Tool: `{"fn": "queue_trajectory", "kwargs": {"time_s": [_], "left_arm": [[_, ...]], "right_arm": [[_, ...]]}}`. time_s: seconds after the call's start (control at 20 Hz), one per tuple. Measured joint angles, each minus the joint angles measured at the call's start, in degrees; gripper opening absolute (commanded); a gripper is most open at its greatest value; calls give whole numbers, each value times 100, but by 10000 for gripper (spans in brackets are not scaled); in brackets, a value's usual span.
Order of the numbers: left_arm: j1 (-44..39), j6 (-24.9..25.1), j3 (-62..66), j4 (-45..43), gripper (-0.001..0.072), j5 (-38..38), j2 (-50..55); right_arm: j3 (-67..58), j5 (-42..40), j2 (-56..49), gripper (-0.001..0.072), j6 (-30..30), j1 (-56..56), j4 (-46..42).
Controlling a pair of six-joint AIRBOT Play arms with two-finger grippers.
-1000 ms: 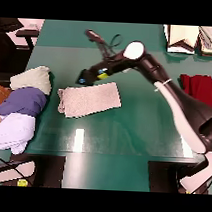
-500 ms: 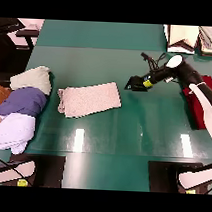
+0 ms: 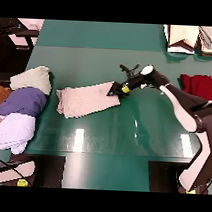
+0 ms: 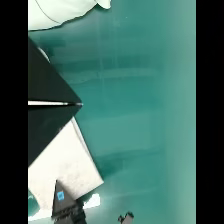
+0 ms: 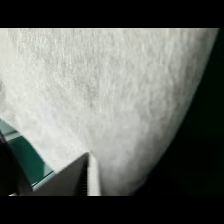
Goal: Fold the shirts.
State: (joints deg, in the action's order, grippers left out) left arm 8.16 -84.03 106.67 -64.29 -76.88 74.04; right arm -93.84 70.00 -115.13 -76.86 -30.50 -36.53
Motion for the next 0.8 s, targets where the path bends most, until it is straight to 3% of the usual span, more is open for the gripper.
{"fn": "queue_trajectory", "kwargs": {"time_s": [0.35, 0.8], "left_arm": [[-446, 162, 0, 238, 24, -98, 0], [-2090, 199, 0, 140, 24, 422, -2]], "right_arm": [[-1193, 122, 2, 13, -173, 256, -140], [-1467, 476, 1434, 13, -1130, 3163, -2227]]}}
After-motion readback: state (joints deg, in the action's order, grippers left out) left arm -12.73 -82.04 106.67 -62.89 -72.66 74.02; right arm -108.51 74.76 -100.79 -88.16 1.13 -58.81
